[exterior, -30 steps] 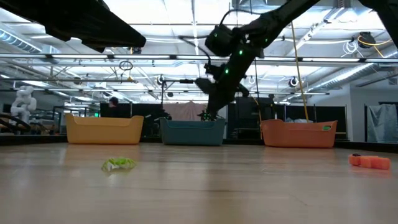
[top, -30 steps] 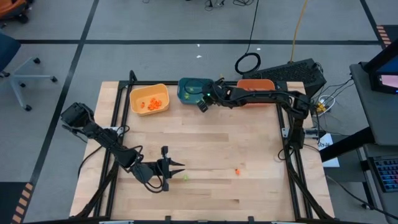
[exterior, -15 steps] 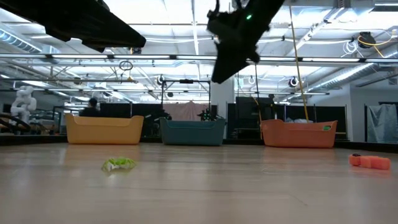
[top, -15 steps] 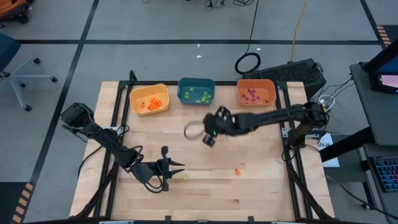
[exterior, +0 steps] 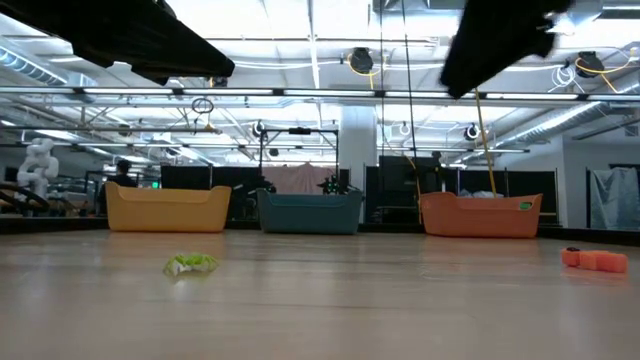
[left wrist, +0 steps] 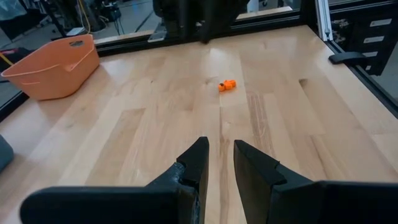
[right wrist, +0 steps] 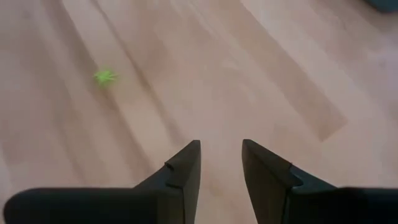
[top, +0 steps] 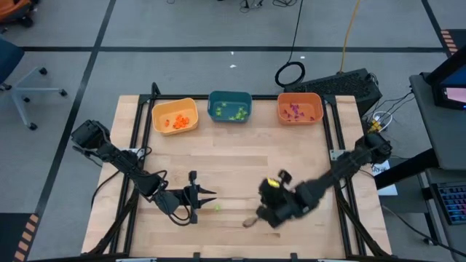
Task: Sort Halloween decoration
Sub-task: Put the orange skeleton toy into the yellow bin
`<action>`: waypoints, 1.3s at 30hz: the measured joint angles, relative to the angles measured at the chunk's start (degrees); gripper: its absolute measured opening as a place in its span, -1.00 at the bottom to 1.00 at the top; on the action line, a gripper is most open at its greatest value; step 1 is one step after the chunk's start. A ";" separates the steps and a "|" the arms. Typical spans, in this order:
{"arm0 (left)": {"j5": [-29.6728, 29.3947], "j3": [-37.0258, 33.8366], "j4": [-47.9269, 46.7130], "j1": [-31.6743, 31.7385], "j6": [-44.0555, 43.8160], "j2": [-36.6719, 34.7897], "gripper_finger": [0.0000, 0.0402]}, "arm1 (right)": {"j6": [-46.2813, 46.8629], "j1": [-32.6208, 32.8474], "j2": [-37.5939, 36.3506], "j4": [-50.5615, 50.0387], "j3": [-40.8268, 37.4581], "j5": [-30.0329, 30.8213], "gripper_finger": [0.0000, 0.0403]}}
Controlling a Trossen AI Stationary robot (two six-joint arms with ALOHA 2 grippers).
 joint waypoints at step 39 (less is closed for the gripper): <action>-0.24 0.00 0.32 1.24 -6.23 0.00 -0.63 | 48.58 15.59 17.48 -12.37 -0.30 0.33 -0.48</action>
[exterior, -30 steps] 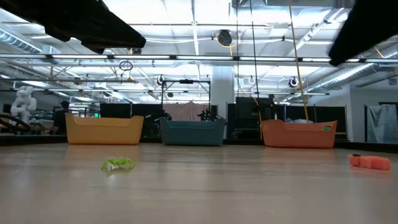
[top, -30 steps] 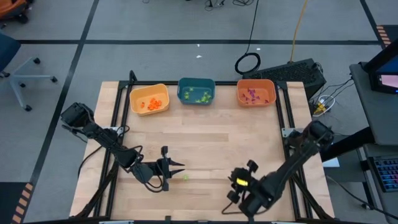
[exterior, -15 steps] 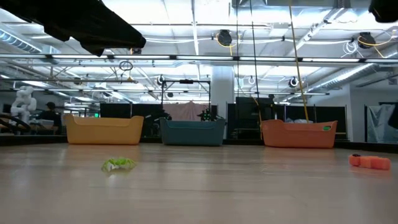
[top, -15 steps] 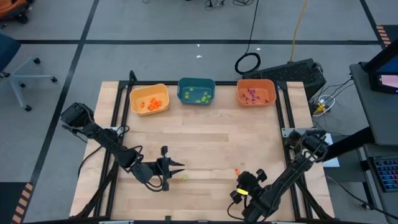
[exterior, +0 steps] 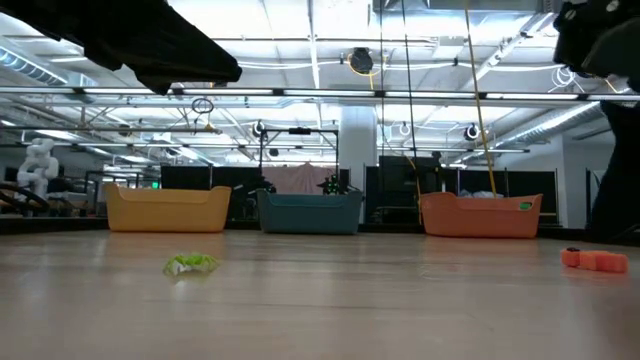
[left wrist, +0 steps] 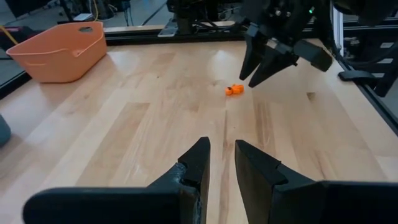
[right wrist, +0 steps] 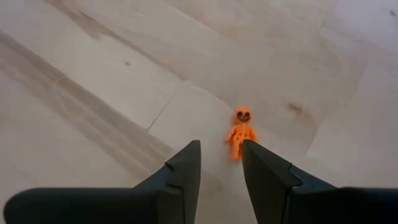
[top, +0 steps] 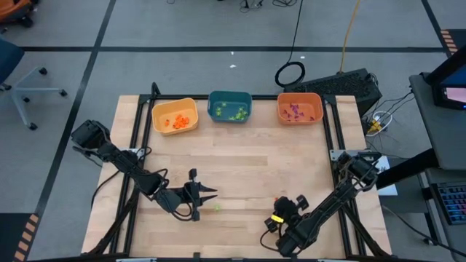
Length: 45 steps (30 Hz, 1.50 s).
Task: Sort Halloween decoration
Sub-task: Put the orange skeleton toy into the yellow bin
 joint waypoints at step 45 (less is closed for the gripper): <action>0.35 0.00 -0.12 -0.01 0.00 0.02 -0.63 | -2.75 2.42 -0.05 10.38 -10.10 4.84 -0.96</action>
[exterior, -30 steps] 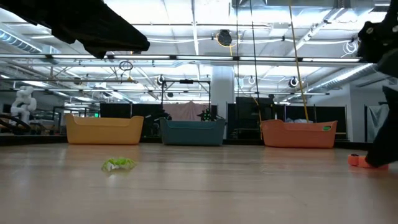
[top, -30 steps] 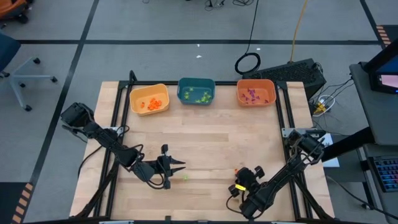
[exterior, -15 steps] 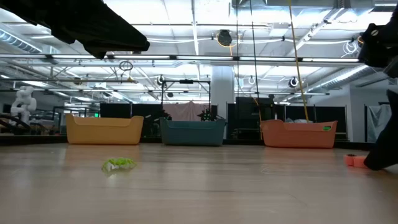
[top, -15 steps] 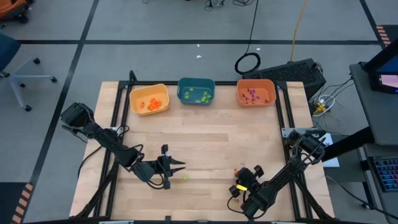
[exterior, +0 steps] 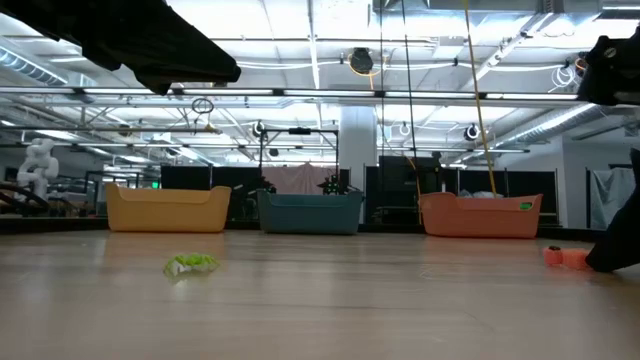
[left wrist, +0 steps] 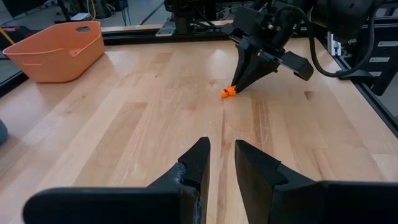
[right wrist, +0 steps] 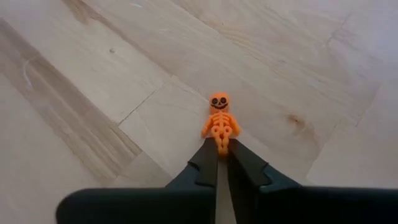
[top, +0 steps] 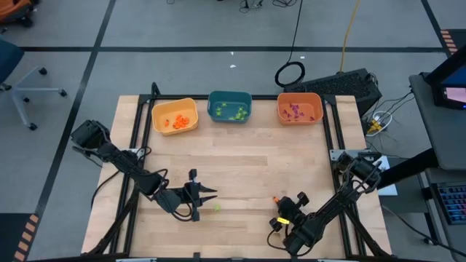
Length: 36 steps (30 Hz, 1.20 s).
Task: Sort Halloween decoration
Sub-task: Put the orange skeleton toy into the yellow bin
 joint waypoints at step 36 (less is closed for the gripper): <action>0.13 0.00 0.13 0.00 -0.03 0.00 -0.63 | -27.55 8.58 -0.40 16.60 0.83 37.05 -1.00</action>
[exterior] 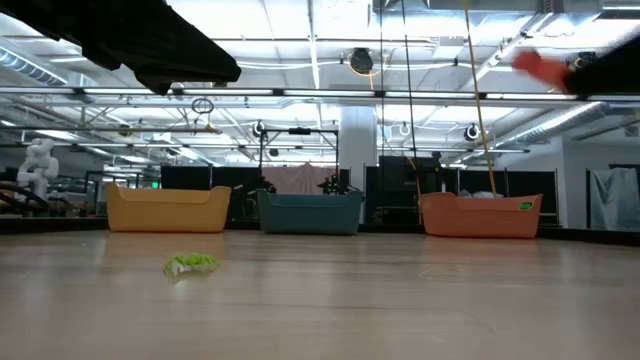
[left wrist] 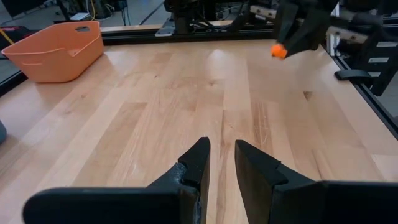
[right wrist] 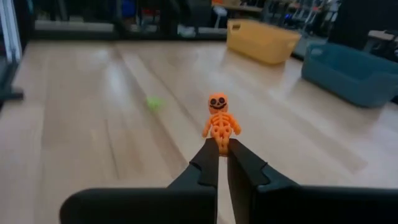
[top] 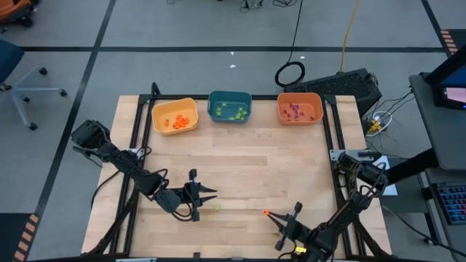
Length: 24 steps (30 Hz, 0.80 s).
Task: Sort Halloween decoration
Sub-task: Put the orange skeleton toy into the yellow bin
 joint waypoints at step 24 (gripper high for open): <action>0.41 0.00 0.02 0.00 -0.19 0.01 -0.63 | -52.19 -11.13 -0.02 9.68 24.58 -10.50 -1.00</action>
